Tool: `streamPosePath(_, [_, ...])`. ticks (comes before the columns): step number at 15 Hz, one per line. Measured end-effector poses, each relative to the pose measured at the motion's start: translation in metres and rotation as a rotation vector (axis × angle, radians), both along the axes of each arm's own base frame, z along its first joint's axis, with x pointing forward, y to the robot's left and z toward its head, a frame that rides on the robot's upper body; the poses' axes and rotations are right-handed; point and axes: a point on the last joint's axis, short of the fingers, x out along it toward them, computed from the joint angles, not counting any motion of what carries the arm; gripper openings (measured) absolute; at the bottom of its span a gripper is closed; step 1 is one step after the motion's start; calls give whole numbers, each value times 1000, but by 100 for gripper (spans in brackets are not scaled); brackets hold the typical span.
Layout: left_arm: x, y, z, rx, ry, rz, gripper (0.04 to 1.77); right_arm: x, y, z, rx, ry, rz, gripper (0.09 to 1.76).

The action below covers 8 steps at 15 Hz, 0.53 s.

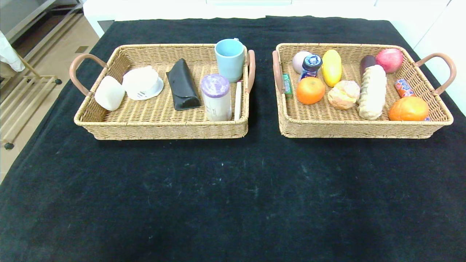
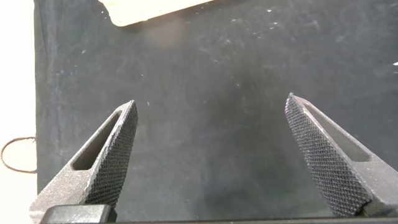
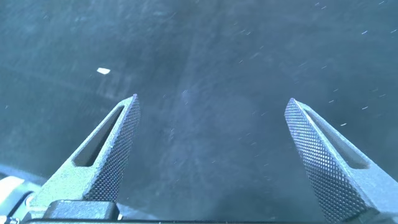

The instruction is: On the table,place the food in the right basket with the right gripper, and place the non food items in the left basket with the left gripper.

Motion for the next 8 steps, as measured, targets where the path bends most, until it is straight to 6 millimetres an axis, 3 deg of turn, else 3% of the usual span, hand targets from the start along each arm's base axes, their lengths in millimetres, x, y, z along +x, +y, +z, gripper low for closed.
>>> streamPosePath(5, [-6, 1, -40, -28, -6, 12, 172, -8, 3, -30, 1, -141, 40, 170])
streamPosePath(8, [6, 1, -52, -39, -20, 23, 172, 9, 2, -45, -20, -287, -39, 170])
